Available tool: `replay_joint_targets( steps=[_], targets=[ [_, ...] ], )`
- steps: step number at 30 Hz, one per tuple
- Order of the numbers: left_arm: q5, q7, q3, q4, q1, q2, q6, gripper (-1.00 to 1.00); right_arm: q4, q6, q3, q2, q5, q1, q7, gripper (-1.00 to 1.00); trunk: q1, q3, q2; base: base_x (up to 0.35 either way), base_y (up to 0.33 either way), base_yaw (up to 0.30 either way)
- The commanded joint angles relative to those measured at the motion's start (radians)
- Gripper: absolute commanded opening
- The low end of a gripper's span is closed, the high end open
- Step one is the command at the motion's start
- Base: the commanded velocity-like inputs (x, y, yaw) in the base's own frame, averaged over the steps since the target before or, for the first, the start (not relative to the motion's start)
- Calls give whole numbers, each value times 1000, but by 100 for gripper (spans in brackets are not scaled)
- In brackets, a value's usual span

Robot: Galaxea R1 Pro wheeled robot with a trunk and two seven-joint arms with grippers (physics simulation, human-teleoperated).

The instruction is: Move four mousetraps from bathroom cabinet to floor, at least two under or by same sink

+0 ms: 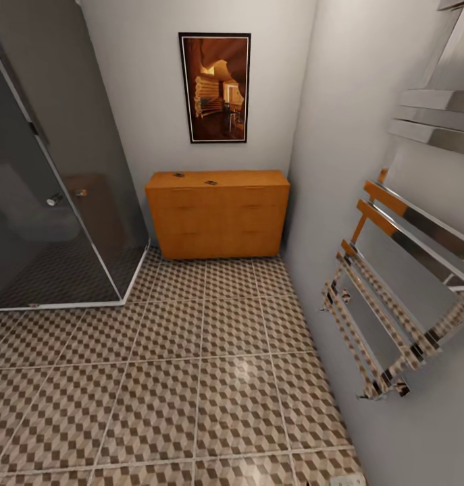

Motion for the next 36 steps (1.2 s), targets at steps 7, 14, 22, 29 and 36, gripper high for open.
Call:
replay_joint_targets(
  steps=[7, 14, 22, 29, 36],
  targets=[
    [2, 5, -9, 3, -2, -1, -4, 100, 1, -1, 7, 0, 8, -1, -10, 100, 1, -2, -2, 179, 78, 0],
    [2, 5, -9, 3, -1, -1, -4, 100, 1, -1, 7, 0, 8, -1, -10, 100, 1, -2, -2, 206, 148, 0],
    [2, 5, -9, 3, -1, -1, -4, 100, 1, -1, 7, 0, 8, -1, -10, 100, 1, -2, -2, 211, 115, 14],
    [2, 5, -9, 3, -1, 0, -4, 100, 1, -1, 7, 0, 8, -1, -10, 100, 1, -6, -2, 212, 22, 125],
    [2, 5, -9, 3, -1, 1, -4, 100, 1, -1, 7, 0, 8, -1, -10, 100, 1, -8, -2, 210, 3, 50]
  ],
)
